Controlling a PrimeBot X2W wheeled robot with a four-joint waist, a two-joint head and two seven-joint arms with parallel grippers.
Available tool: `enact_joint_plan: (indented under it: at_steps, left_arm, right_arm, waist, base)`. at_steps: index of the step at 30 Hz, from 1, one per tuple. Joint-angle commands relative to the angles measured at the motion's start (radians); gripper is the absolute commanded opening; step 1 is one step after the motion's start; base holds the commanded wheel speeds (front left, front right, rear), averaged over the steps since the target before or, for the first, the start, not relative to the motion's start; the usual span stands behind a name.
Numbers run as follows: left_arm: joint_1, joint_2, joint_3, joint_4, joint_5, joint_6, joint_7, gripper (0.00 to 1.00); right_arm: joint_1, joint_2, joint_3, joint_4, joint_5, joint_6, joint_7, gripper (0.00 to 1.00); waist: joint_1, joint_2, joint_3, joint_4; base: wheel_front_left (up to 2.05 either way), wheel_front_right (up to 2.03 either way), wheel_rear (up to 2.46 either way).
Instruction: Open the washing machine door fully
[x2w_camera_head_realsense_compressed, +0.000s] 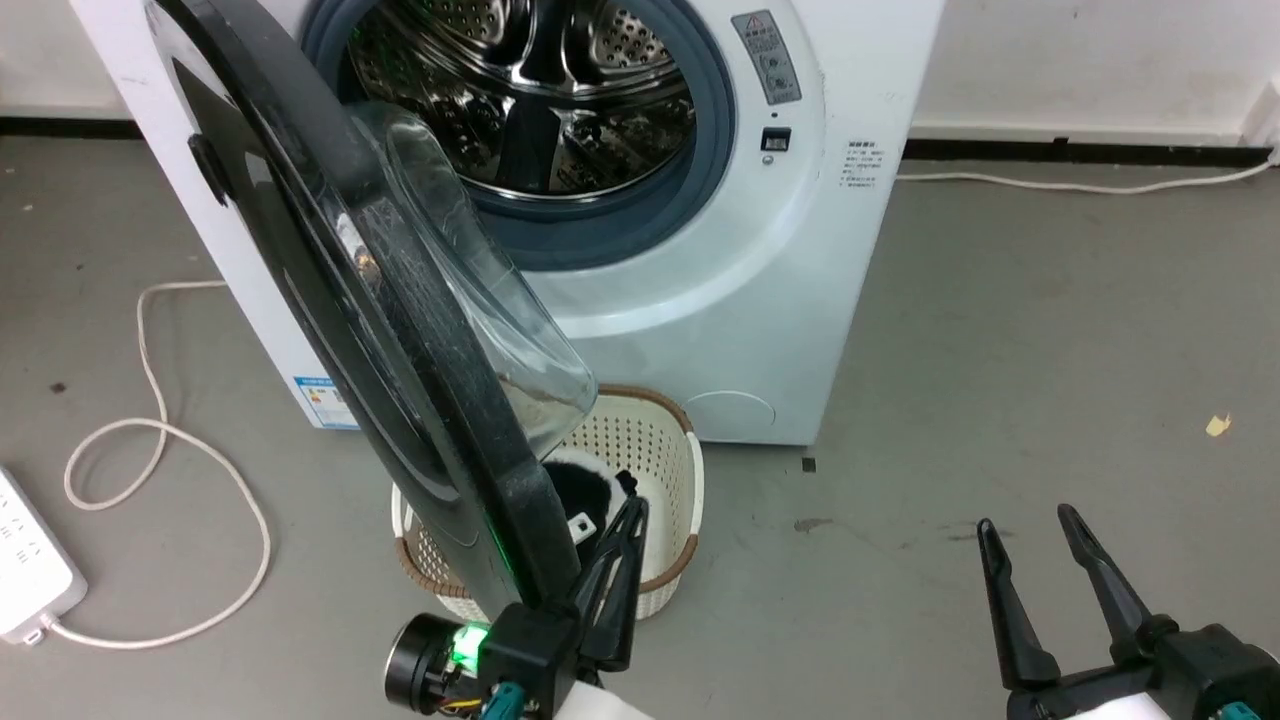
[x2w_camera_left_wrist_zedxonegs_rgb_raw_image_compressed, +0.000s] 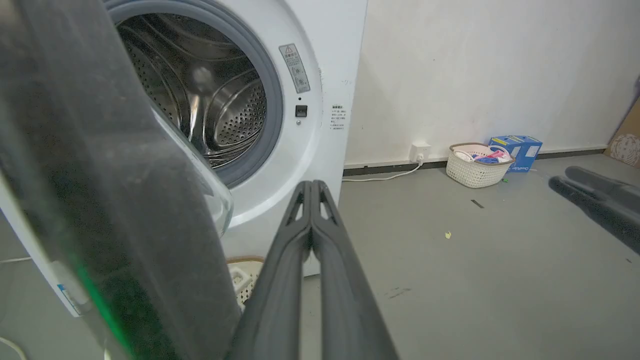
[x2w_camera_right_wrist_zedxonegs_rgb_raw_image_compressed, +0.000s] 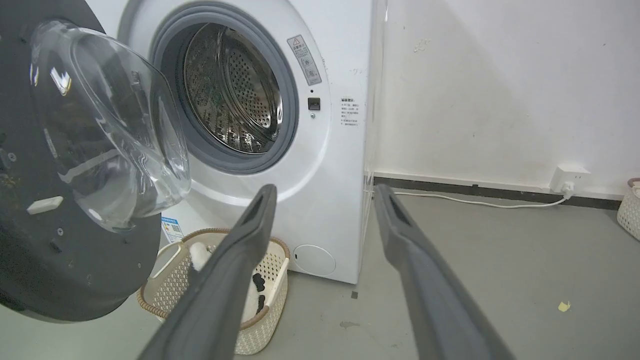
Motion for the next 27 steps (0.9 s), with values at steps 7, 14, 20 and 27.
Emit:
enact_joint_plan:
  at_steps: [7, 14, 20, 27]
  left_arm:
    - [-0.053, 0.004, 0.044, 0.133, -0.028, 0.036, 0.015, 0.0]
    - [-0.052, 0.01, 0.053, 0.181, -0.043, 0.039, -0.002, 0.0]
    - [-0.012, 0.023, 0.059, 0.183, -0.055, 0.049, -0.011, 0.0]
    - [0.016, 0.06, 0.11, 0.157, -0.089, 0.065, 0.005, 0.0]
  right_arm:
    - [-0.019, 0.004, -0.004, 0.004, 0.013, -0.001, -0.005, 1.0]
    - [-0.011, 0.004, -0.009, 0.017, 0.026, -0.001, -0.005, 1.0]
    - [0.007, 0.004, -0.009, 0.027, 0.033, -0.001, -0.005, 1.0]
    - [0.017, 0.004, 0.0, 0.034, 0.036, -0.001, -0.005, 1.0]
  waist:
    - [-0.0001, 0.0, 0.026, 0.026]
    - [-0.0001, 0.0, 0.01, 0.111]
    - [-0.0001, 0.0, -0.027, 0.223]
    - [-0.0001, 0.0, -0.044, 0.349]
  base:
    - [0.0, 0.0, 0.0]
    - [0.0, 0.0, 0.0]
    - [0.0, 0.0, 0.0]
    - [0.0, 0.0, 0.0]
